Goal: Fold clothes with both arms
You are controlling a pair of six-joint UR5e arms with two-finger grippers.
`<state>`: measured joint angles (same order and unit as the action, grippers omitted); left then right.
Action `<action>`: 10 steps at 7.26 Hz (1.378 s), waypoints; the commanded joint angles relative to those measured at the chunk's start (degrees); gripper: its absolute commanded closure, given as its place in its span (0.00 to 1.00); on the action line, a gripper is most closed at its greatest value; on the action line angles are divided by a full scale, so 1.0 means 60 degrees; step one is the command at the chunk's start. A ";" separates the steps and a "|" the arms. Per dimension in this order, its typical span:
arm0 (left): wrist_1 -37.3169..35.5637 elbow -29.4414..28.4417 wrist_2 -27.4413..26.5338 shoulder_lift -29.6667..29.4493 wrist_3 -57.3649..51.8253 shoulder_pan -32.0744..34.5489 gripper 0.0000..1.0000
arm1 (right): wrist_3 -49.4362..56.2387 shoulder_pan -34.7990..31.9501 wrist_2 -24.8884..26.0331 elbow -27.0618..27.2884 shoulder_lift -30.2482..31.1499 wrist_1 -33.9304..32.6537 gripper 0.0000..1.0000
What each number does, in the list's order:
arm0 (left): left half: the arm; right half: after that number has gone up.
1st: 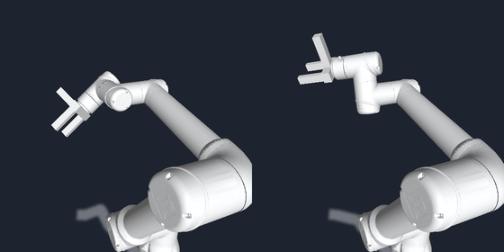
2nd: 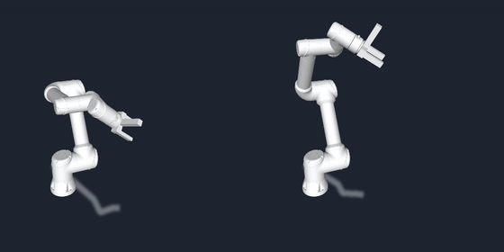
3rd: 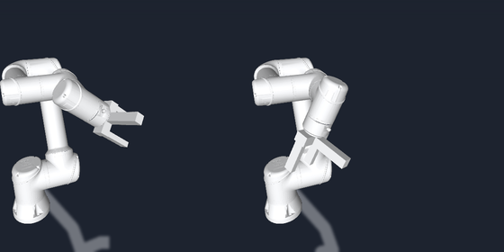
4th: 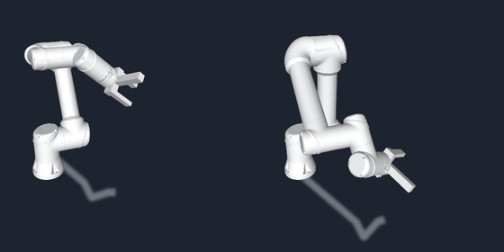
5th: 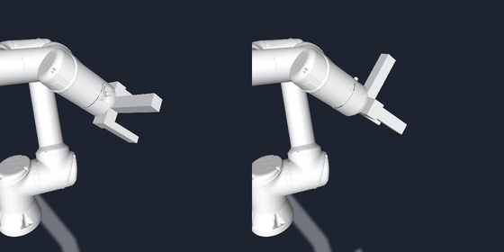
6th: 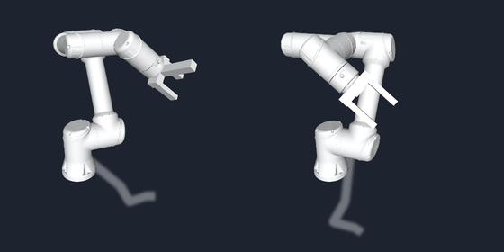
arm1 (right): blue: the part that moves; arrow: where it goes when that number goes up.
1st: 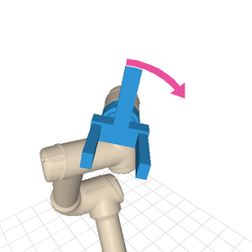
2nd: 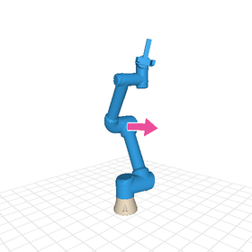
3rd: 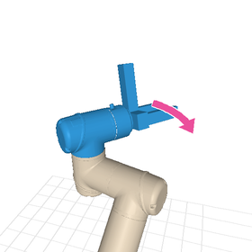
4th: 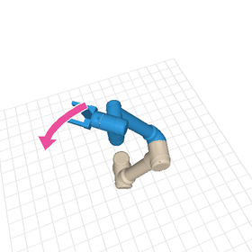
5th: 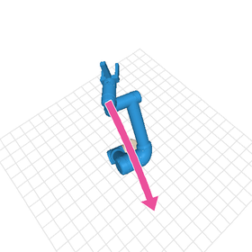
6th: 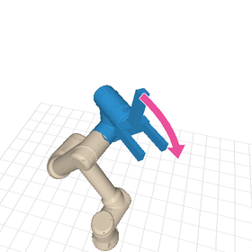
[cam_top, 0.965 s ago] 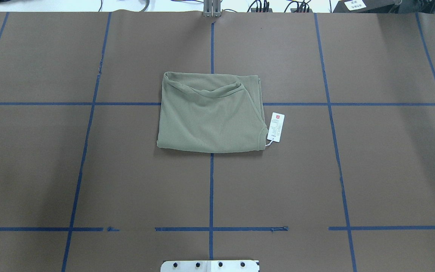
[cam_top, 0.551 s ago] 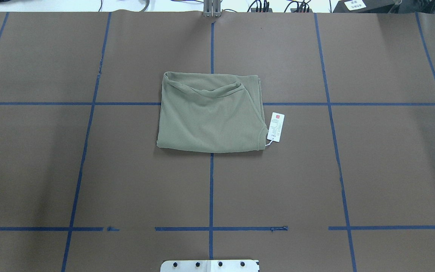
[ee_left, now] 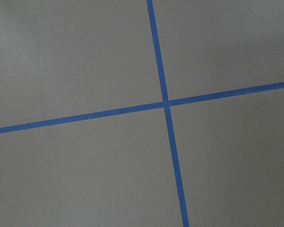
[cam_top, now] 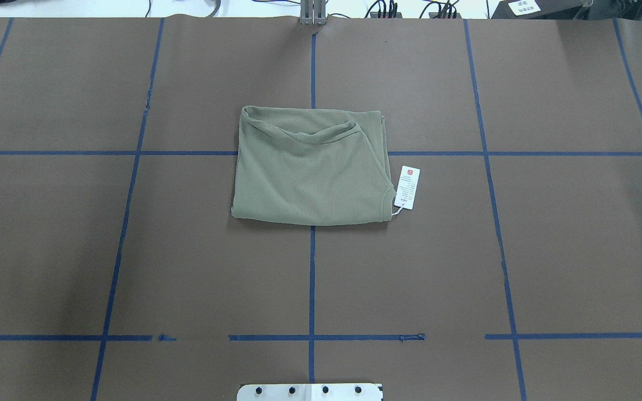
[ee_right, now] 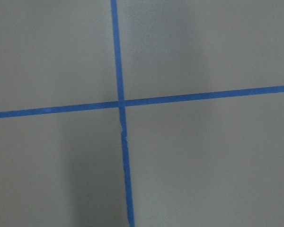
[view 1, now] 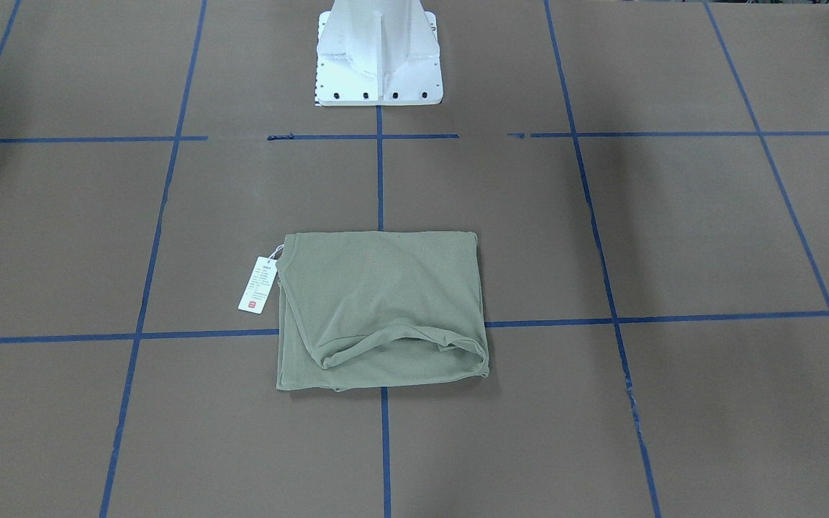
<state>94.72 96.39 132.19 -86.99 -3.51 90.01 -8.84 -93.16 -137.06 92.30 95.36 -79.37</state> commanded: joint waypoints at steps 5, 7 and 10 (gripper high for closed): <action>0.0018 0.0018 -0.0030 0.0084 -0.0016 0.0013 0.00 | -0.0402 0.0321 0.0017 0.0713 -0.0103 -0.0553 0.00; 0.0033 0.0018 -0.0045 0.0113 -0.0016 -0.0002 0.00 | -0.0257 0.0497 0.0400 0.1022 -0.0030 -0.1083 0.00; 0.0033 0.0018 -0.0030 0.0098 -0.0045 0.0013 0.00 | 0.0594 0.0644 0.0533 0.0964 0.0160 -0.1098 0.00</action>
<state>94.92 96.50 131.95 -86.36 -3.65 90.04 -6.79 -89.47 -134.17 98.16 95.94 -85.87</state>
